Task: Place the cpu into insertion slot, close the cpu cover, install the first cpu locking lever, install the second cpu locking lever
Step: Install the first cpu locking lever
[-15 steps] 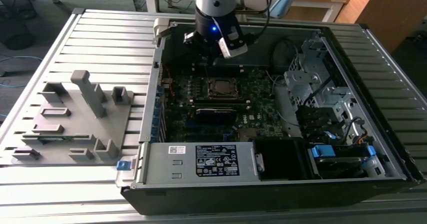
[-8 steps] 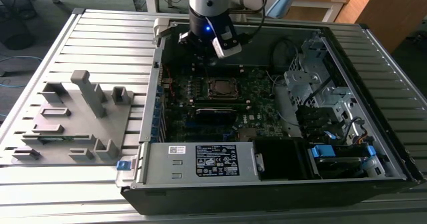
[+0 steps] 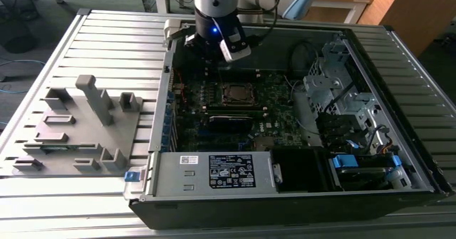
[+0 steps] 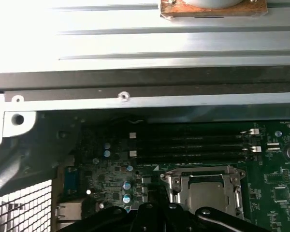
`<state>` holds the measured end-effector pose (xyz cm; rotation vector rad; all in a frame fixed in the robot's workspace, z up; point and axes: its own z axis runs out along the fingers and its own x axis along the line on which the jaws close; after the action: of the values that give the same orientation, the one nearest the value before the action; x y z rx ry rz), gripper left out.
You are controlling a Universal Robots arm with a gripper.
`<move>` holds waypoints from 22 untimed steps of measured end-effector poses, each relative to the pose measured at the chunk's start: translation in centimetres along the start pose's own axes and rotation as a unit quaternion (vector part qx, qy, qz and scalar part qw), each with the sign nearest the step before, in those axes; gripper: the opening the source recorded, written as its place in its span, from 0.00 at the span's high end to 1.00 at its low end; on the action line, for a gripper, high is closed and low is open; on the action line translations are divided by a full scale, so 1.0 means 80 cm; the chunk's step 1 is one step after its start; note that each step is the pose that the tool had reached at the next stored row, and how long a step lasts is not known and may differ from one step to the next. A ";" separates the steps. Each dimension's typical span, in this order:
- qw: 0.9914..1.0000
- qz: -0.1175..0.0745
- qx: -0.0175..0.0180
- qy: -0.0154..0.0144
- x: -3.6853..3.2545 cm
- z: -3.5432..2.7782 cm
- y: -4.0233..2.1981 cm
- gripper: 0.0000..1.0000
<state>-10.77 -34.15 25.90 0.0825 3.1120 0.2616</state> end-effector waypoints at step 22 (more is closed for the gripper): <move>0.999 0.001 -0.039 0.002 0.0054 0.0004 -0.0009 0.89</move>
<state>-11.20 -34.19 25.85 0.0835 3.1009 0.3837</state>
